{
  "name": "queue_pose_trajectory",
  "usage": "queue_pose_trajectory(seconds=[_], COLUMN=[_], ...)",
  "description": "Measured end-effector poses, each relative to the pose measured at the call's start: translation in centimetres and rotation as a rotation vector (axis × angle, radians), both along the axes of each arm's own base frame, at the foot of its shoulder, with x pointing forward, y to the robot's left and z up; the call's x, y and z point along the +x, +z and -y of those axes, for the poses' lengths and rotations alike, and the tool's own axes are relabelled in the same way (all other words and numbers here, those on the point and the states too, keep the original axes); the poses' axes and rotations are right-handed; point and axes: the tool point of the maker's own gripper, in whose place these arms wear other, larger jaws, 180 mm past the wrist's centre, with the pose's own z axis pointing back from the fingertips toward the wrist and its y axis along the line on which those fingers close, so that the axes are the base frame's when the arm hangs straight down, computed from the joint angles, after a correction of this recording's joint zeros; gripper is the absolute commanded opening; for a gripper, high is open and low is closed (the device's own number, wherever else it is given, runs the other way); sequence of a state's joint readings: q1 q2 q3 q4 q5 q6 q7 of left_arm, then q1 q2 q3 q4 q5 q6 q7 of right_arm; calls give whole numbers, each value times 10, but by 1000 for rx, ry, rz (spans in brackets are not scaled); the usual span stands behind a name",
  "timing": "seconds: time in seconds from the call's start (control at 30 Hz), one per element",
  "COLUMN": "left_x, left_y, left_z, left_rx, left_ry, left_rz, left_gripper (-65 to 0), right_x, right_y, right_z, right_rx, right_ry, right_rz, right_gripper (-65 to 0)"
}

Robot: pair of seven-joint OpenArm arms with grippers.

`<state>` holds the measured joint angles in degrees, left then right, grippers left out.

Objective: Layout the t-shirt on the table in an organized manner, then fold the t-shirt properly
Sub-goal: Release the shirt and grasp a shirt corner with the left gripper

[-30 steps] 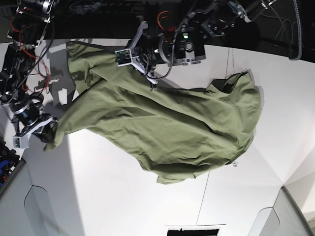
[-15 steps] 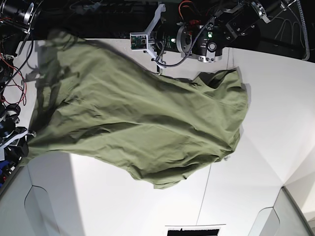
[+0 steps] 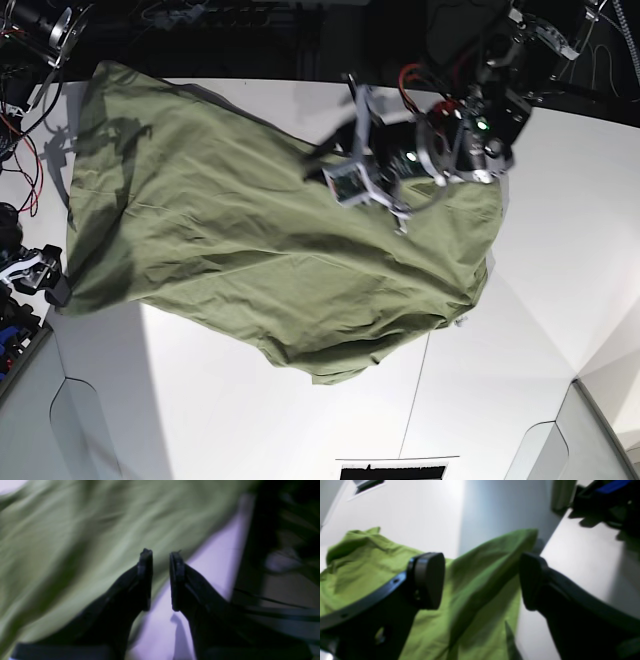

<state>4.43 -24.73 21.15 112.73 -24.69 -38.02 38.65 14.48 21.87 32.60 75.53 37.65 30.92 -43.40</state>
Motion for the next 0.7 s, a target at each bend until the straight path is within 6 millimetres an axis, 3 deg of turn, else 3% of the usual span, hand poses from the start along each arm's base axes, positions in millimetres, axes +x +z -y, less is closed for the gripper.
queue_pose_trajectory(seconds=[0.07,0.1,0.2,0.23,0.37,0.5,0.7], left_x=[23,34,72,82,103,101,84], left_y=[12,17,23,21,-12,-54,-67], left_z=[-24,-36,-74,-83,-111,-137,-160], left_rx=[-4,-6,-8,-4,20,59,81], left_ry=[87,132,290,321,402,467,467], left_rz=[41,59,78,75,-23,-148,-208], left_gripper=[-497,-497,-496,-496,-468,-424,-424], right_x=[-13,-21,-47,-53,-71,-76,-77], right_y=[-20,-32,-63,-70,-87,-94,-100], right_z=[-11,-17,-30,-33,-43,-49,-53], right_rx=[20,32,58,65,102,106,51], right_ry=[14,19,21,20,13,20,47], right_rz=[-39,-68,-140,-157,-183,-204,-231], right_gripper=[-233,-283,-584,-650,-650,-650,-650])
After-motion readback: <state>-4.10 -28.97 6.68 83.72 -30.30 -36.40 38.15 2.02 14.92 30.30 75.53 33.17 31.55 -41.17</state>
